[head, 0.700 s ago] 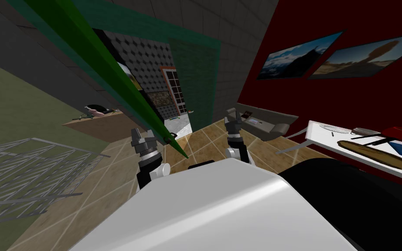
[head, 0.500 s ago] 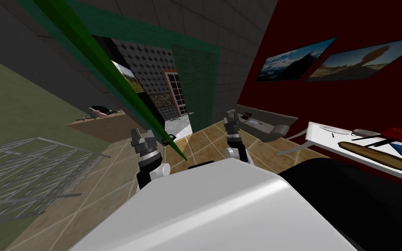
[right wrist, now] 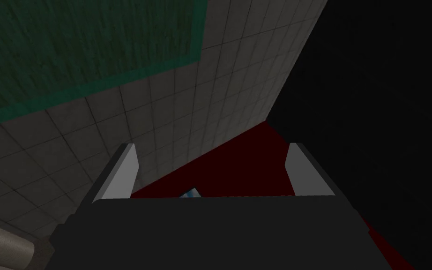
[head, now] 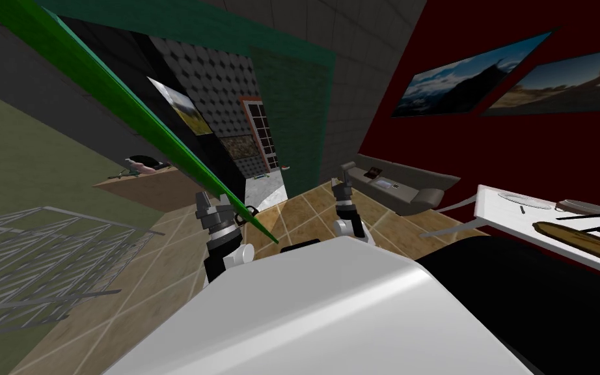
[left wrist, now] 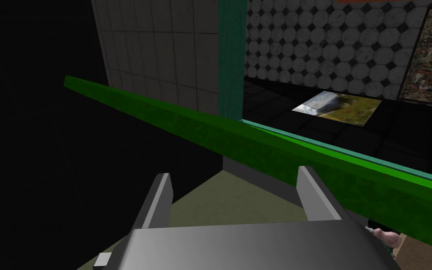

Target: Pull the door open

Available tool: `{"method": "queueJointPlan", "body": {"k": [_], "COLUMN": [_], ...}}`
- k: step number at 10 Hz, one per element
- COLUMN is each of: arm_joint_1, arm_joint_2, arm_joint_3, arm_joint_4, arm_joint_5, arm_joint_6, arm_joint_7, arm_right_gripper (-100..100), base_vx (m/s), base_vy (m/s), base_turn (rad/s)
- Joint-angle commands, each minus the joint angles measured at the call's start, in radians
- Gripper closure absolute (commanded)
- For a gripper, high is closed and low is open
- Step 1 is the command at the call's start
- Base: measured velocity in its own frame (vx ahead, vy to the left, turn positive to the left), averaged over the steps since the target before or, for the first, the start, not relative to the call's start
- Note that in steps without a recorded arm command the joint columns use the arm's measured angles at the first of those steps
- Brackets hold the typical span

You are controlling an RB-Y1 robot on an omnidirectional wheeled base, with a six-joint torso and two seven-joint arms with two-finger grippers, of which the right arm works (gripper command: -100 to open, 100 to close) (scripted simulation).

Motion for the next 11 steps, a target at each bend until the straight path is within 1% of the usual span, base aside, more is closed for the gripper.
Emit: {"method": "queueJointPlan", "body": {"k": [1,7,11], "arm_joint_1": [-0.011,-0.061,-0.1], "arm_joint_2": [-0.009,-0.029,-0.041], "arm_joint_3": [0.002,-0.001,-0.003], "arm_joint_4": [0.042,0.165,0.258], "arm_joint_5": [-0.006,-0.026,-0.041], "arm_joint_6": [-0.015,-0.044,-0.067], "arm_joint_7": [0.01,0.035,0.055], "arm_right_gripper": [-100,-100,-100], "base_vx": [0.101,0.087,0.092], "base_vy": [-0.019,-0.027,-0.031], "base_turn": [0.038,0.033,0.041]}}
